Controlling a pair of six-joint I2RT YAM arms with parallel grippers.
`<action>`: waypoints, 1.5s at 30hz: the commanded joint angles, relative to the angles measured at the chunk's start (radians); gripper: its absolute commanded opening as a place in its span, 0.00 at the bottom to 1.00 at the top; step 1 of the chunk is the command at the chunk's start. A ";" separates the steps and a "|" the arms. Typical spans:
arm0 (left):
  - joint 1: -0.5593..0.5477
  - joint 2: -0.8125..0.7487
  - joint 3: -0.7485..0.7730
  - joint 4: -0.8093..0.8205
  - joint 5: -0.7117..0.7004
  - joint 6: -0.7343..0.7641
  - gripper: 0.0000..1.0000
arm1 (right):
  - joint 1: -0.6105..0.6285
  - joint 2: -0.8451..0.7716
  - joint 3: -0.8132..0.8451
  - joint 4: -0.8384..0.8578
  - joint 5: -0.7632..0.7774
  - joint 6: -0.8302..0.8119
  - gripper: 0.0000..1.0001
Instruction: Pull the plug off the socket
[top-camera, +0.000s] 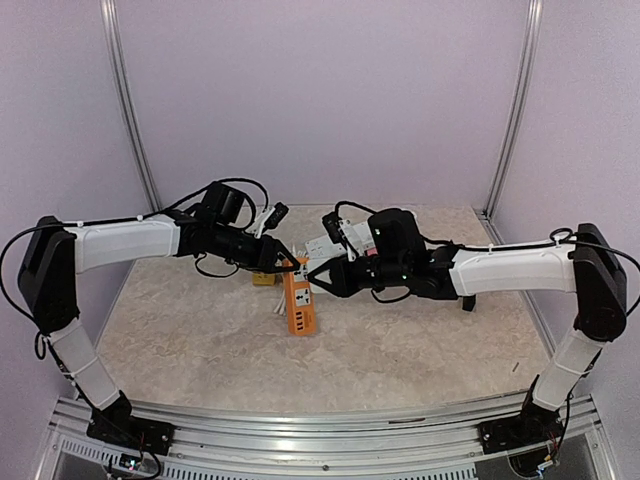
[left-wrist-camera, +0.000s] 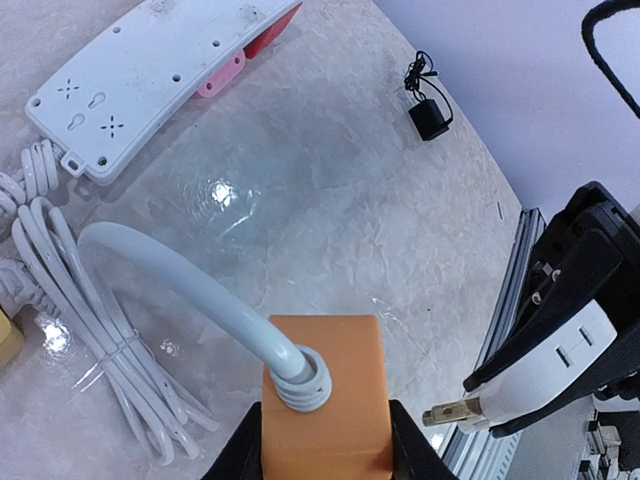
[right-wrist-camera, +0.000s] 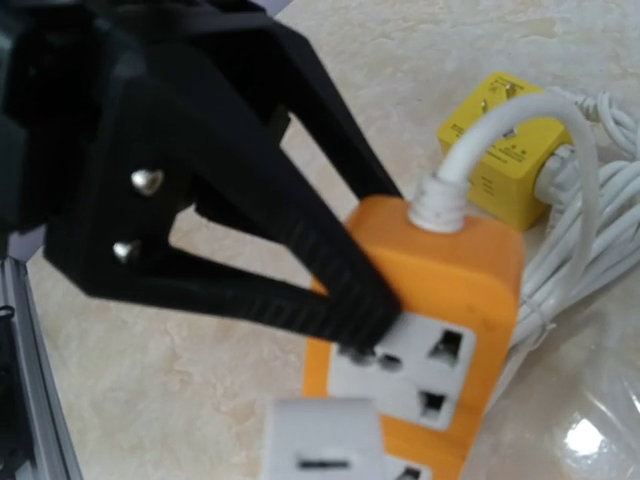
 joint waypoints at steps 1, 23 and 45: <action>0.026 -0.001 0.025 0.014 0.013 0.005 0.16 | -0.007 -0.045 0.003 0.012 0.013 -0.014 0.00; 0.152 -0.056 -0.005 0.074 0.206 -0.108 0.16 | -0.313 -0.410 -0.194 -0.386 0.378 0.001 0.00; 0.140 -0.072 -0.052 0.066 0.170 -0.062 0.16 | -0.668 -0.056 -0.193 -0.252 0.107 -0.043 0.00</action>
